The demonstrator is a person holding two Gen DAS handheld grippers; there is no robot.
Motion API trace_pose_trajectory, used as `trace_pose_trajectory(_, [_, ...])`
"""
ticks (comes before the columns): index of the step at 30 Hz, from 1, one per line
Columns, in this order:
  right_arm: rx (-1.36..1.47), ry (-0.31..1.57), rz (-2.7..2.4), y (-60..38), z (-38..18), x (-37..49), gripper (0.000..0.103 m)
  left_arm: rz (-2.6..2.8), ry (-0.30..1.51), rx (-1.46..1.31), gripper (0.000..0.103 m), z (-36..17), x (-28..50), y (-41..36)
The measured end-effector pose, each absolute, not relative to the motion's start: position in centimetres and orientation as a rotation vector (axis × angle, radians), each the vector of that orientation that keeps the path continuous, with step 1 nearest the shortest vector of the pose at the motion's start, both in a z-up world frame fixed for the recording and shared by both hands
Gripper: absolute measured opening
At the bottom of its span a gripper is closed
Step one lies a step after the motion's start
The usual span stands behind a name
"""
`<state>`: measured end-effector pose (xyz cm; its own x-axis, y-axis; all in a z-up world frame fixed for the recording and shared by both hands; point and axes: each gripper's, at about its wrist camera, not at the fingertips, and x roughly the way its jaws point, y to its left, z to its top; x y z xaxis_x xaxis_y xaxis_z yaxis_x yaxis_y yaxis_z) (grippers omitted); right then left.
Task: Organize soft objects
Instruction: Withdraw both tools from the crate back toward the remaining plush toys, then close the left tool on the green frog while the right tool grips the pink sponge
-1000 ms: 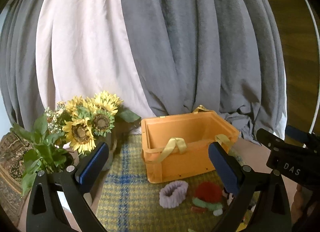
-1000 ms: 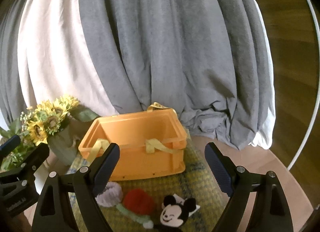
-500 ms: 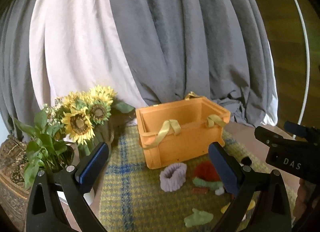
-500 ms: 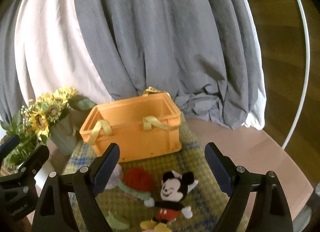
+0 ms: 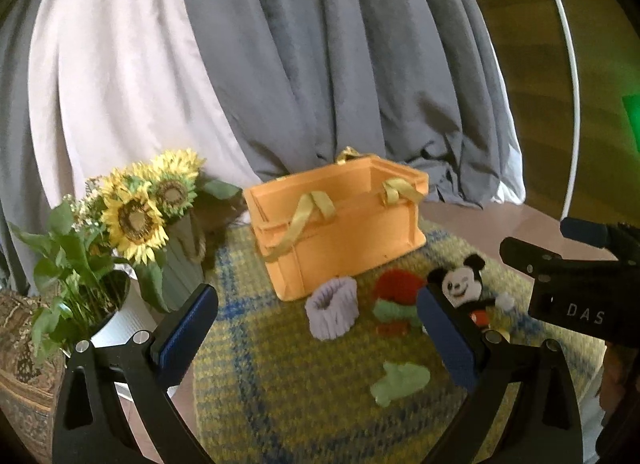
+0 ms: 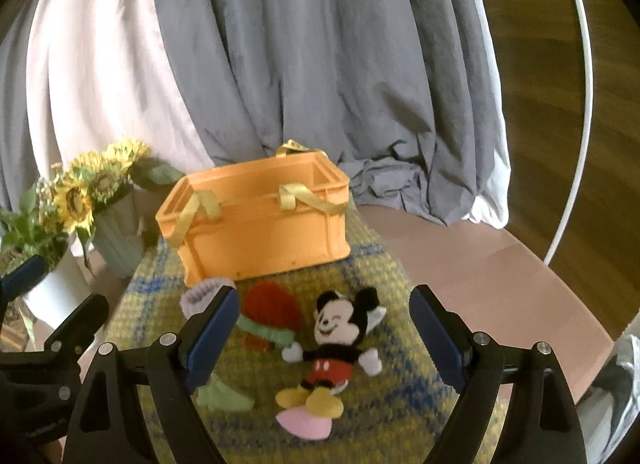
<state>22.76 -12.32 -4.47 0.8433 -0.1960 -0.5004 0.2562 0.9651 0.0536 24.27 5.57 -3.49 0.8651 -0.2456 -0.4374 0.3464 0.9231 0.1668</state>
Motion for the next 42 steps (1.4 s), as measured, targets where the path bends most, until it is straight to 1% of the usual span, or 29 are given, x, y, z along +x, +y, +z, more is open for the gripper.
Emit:
trace_pose_trajectory(16, [0.106,0.651,-0.244,-11.0,-9.3,21.6,0.088,-0.444,0.494,0.367,0.099,-8.6,23.7,5.2])
trace_pose_trajectory(25, [0.120,0.730,-0.235,-10.6,-12.1,22.0,0.087,-0.504,0.538,0.425,0.095,-11.2,24.3,4.6])
trace_pose_trajectory(28, [0.136,0.767,-0.233,-10.7,-13.3,22.2,0.087,-0.532,0.544,0.454,0.092,-12.1,24.5,4.1])
trace_pose_trajectory(33, [0.150,0.815,-0.231,-10.9,-15.0,22.6,0.087,-0.578,0.552,0.493,0.091,-13.4,25.1,3.5])
trace_pose_trajectory(35, [0.141,0.824,-0.230,-10.8,-15.6,22.8,0.087,-0.597,0.554,0.508,0.088,-13.8,25.4,3.2])
trace_pose_trajectory(42, [0.146,0.836,-0.216,-10.7,-16.8,23.5,0.086,-0.648,0.596,0.522,0.087,-15.5,26.5,2.4])
